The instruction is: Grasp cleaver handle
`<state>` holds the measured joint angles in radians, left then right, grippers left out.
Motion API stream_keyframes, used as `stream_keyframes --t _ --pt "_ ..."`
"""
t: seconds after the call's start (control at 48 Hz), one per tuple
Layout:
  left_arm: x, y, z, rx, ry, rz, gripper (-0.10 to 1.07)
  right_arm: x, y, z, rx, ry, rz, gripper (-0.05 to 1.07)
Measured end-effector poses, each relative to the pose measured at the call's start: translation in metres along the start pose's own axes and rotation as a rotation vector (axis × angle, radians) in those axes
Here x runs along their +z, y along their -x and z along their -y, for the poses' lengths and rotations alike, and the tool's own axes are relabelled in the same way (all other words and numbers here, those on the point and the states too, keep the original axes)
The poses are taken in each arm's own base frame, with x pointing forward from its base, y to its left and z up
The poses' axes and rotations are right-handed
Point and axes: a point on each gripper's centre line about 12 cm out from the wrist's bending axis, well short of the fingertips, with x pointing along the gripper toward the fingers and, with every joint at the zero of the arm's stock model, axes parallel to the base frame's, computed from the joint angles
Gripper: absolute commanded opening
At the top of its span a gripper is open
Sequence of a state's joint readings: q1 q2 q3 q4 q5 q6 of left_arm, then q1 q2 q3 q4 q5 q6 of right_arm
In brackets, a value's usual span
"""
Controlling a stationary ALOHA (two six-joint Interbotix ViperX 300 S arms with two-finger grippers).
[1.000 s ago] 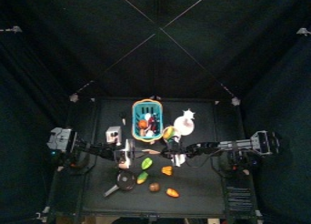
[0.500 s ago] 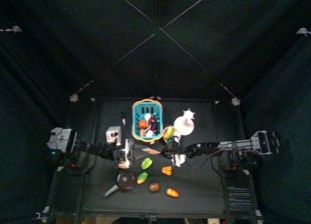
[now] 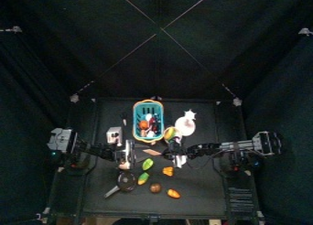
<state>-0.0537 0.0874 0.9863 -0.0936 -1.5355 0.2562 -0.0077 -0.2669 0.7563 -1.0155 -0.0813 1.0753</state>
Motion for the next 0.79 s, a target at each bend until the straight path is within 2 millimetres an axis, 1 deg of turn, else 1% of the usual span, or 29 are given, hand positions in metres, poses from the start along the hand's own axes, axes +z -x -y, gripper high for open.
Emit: stream_keyframes --t 0.125,0.396,0.604,0.792 --pt "0.001 0.003 -0.001 0.0 0.004 -0.008 0.98 -0.005 0.0 -0.001 -0.005 -0.013 -0.015 0.4" --pt "0.007 0.005 -0.008 0.029 0.073 -0.081 0.98 -0.01 0.004 -0.005 -0.075 -0.083 -0.067 0.39" --pt "0.014 0.002 -0.014 0.037 0.126 -0.203 0.98 -0.009 0.024 -0.005 -0.173 -0.132 -0.105 0.39" --pt "0.02 0.004 -0.016 -0.007 0.136 -0.356 0.98 -0.011 0.04 -0.007 -0.242 -0.196 -0.152 0.38"
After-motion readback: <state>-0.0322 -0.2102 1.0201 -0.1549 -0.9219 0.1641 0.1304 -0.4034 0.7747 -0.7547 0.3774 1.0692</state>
